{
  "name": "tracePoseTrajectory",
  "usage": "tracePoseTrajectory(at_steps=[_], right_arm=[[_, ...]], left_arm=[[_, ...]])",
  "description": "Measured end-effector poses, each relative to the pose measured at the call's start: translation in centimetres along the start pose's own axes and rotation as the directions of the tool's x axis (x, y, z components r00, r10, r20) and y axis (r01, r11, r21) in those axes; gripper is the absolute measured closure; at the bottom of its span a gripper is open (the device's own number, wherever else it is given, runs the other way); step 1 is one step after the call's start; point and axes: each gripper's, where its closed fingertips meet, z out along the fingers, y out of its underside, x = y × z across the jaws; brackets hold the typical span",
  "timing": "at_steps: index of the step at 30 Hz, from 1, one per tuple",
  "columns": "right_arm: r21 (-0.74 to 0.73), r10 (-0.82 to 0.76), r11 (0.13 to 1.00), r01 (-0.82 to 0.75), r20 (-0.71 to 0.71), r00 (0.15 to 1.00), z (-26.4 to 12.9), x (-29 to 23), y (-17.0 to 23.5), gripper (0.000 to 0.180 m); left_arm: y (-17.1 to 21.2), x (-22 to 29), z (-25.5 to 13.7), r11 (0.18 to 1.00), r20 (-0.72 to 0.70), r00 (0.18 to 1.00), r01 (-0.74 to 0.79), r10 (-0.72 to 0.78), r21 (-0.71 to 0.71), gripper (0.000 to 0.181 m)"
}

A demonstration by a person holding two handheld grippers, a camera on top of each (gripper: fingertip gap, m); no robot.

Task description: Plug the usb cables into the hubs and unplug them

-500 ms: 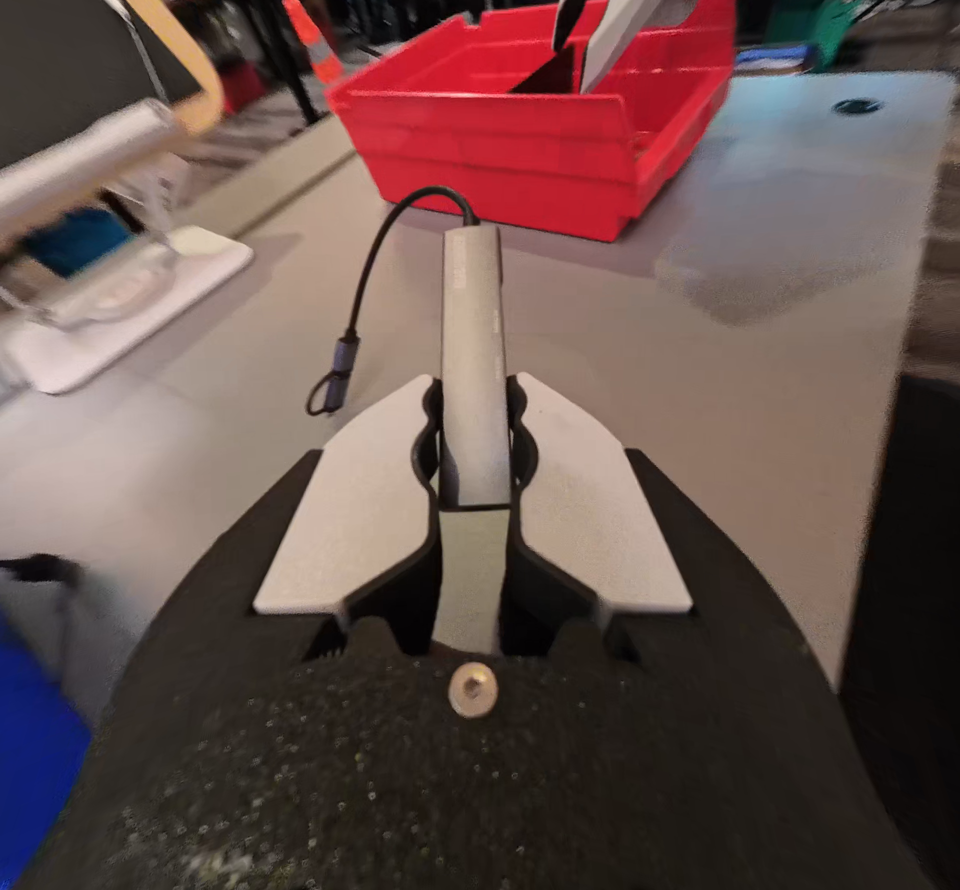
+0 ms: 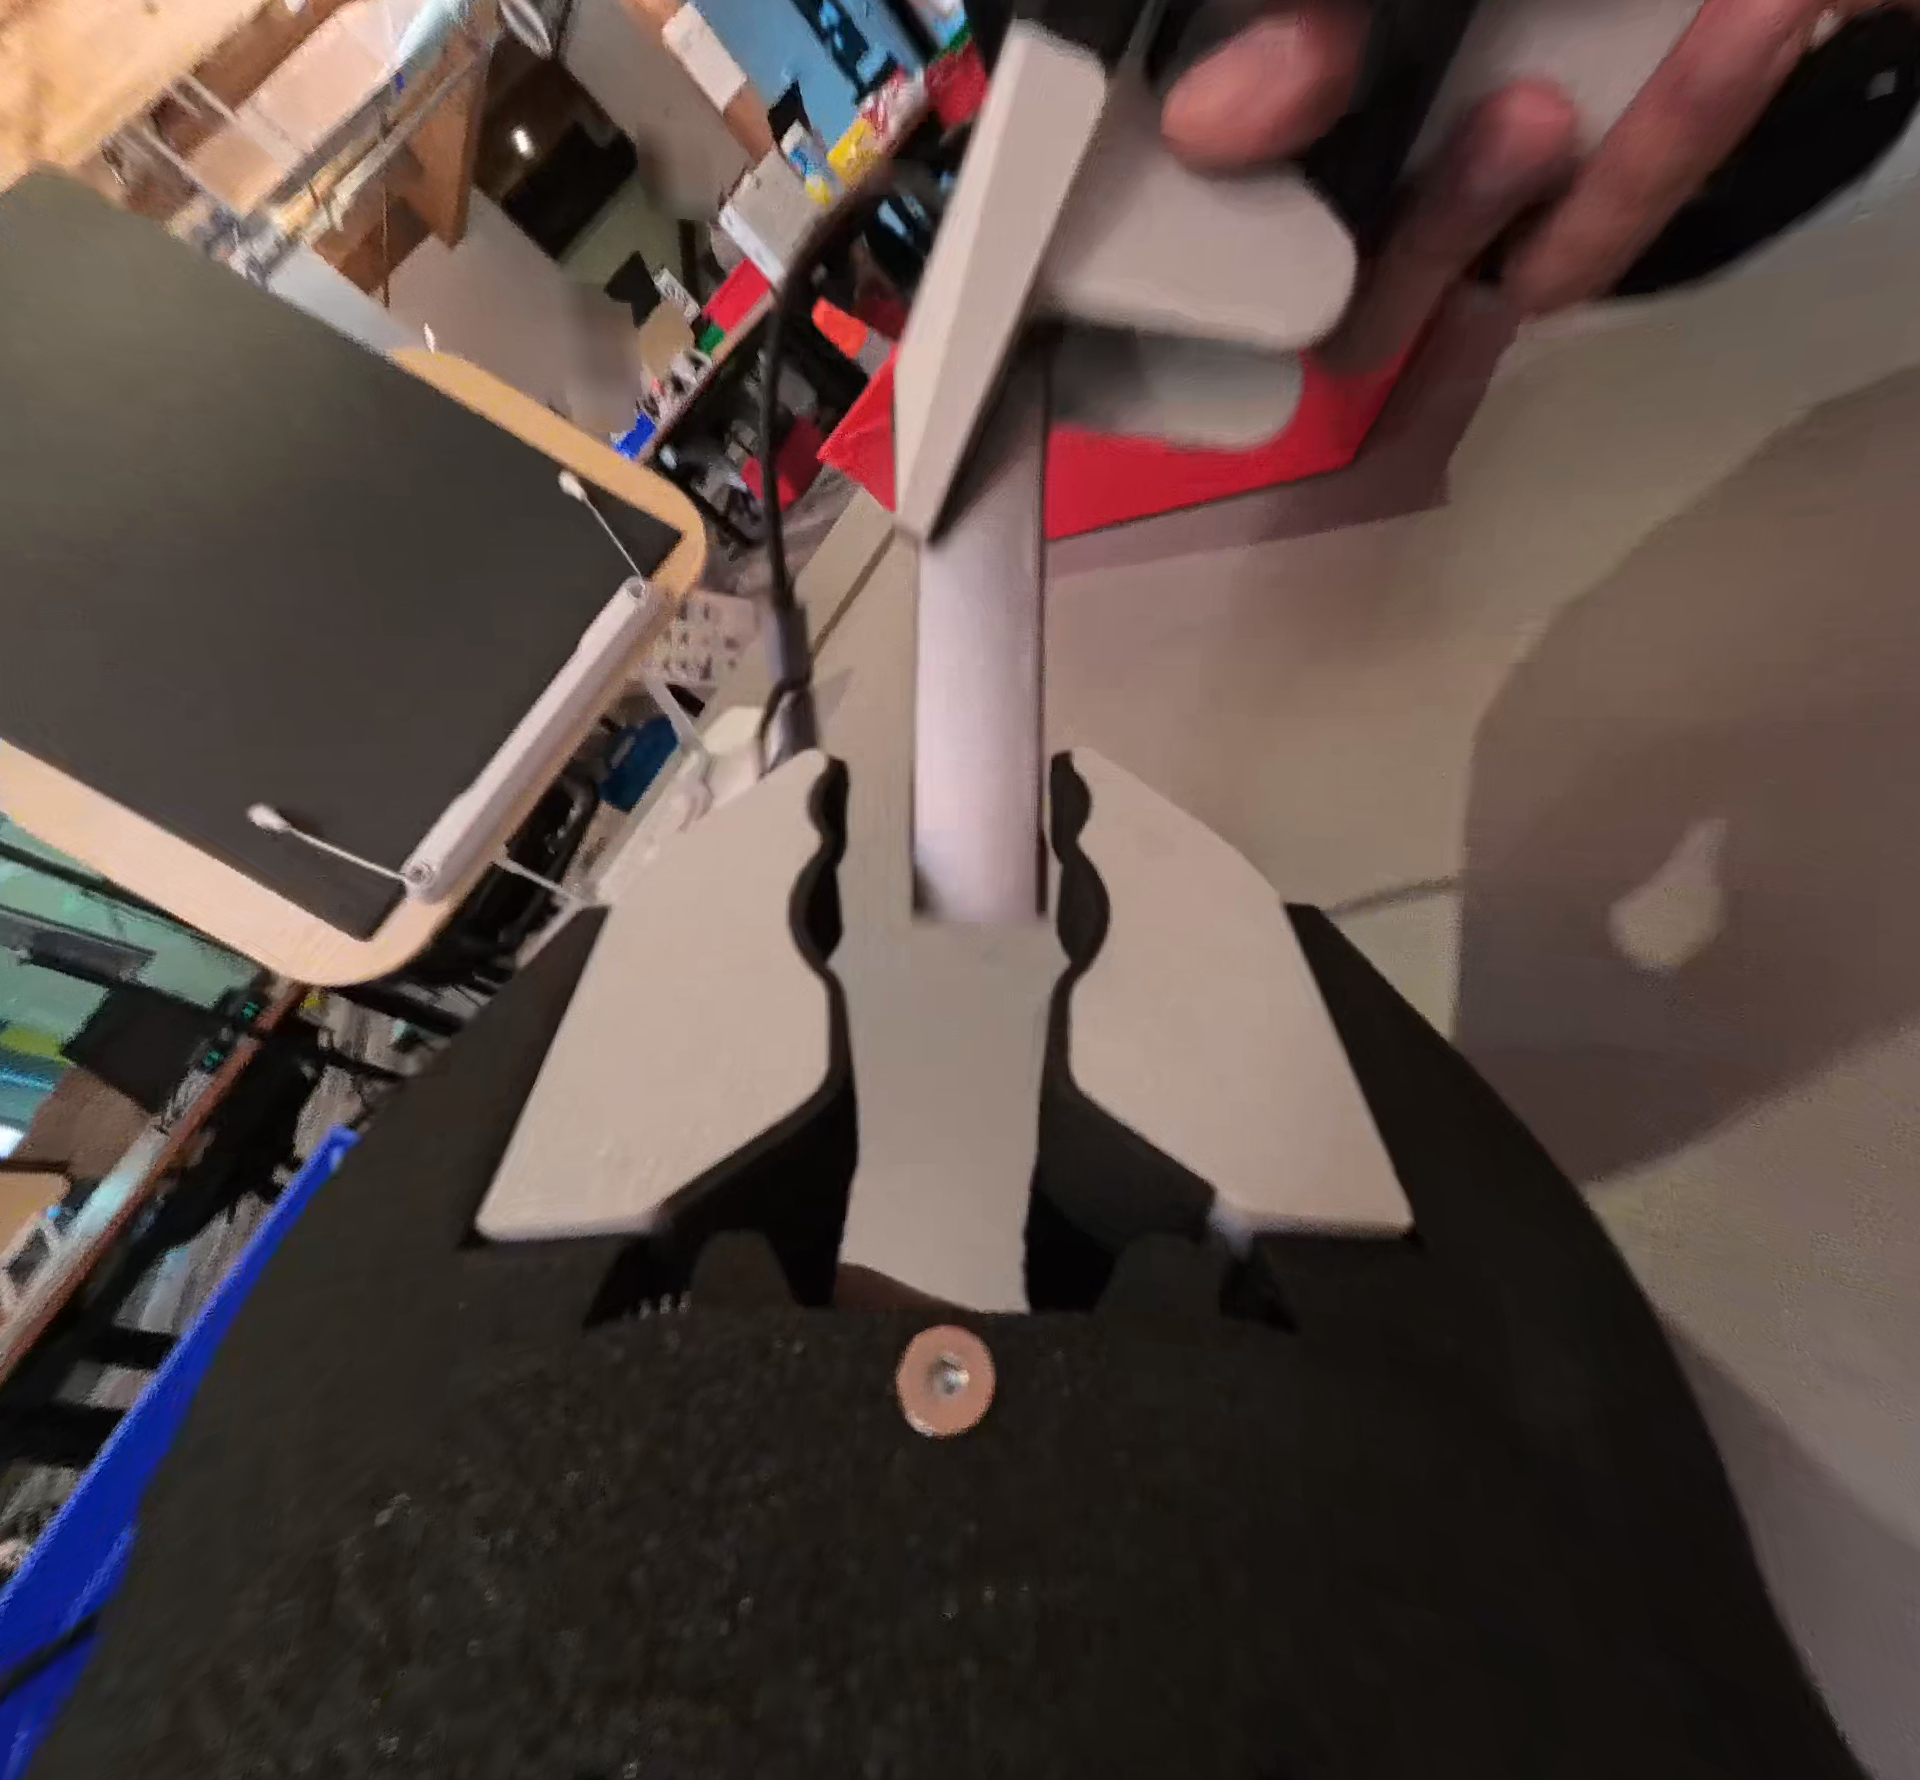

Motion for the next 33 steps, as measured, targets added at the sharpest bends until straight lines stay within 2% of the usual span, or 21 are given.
tracePoseTrajectory(at_steps=[2,4,6,8,10,11,13,16,18,19,24,29,33], right_arm=[[0.016,-0.067,0.997,0.069,-0.108,0.992,-3.0,1.0,-3.0,0.172],[-0.025,-0.185,0.982,0.188,-0.334,0.924,-7.6,3.5,-6.6,0.172],[-0.204,-0.346,0.938,0.279,-0.575,0.741,-13.4,7.1,-9.5,0.172],[-0.392,-0.454,0.890,0.234,-0.705,0.544,-19.2,10.8,-11.6,0.172],[-0.601,-0.583,0.793,0.103,-0.698,0.417,-23.9,14.2,-11.9,0.171],[-0.691,-0.651,0.721,0.050,-0.651,0.391,-25.4,15.6,-11.8,0.171],[-0.827,-0.741,0.559,-0.057,-0.529,0.412,-27.5,18.5,-10.7,0.172],[-0.926,-0.772,0.329,-0.186,-0.377,0.511,-28.4,22.6,-8.7,0.172],[-0.940,-0.763,0.247,-0.237,-0.339,0.551,-27.9,25.4,-8.0,0.171],[-0.939,-0.741,0.235,-0.251,-0.340,0.579,-27.1,26.6,-7.6,0.171],[-0.943,-0.632,0.238,-0.233,-0.333,0.700,-21.6,31.1,-4.7,0.172],[-0.881,-0.520,0.441,-0.170,-0.405,0.752,-17.9,33.2,-3.2,0.168],[-0.771,-0.509,0.623,-0.136,-0.531,0.678,-19.4,33.1,-5.3,0.150]], left_arm=[[0.6,0.3,0.1,0.998,-0.038,0.998,0.054,-0.054,-0.014,0.141],[1.0,0.4,0.2,0.995,-0.064,0.993,0.100,-0.102,-0.026,0.149],[1.7,0.4,0.4,0.991,-0.073,0.990,0.119,-0.123,-0.062,0.155],[2.1,0.5,0.5,0.991,-0.067,0.992,0.104,-0.109,-0.080,0.159],[2.1,0.7,0.6,0.994,-0.066,0.995,0.068,-0.074,-0.082,0.159],[2.1,0.9,0.7,0.995,-0.067,0.996,0.049,-0.055,-0.087,0.159],[2.0,1.2,0.7,0.996,-0.068,0.997,0.026,-0.032,-0.086,0.160],[2.1,1.9,1.0,0.995,-0.095,0.994,0.037,-0.046,-0.093,0.160],[2.2,2.2,1.2,0.993,-0.113,0.991,0.061,-0.073,-0.103,0.160],[2.2,2.3,1.3,0.990,-0.122,0.988,0.086,-0.099,-0.110,0.160],[3.1,2.1,1.3,0.966,-0.142,0.963,0.205,-0.227,-0.156,0.159],[4.7,1.5,0.8,0.935,-0.153,0.934,0.292,-0.324,-0.200,0.158],[4.9,1.5,0.3,0.874,-0.202,0.859,0.424,-0.471,-0.236,0.155]])
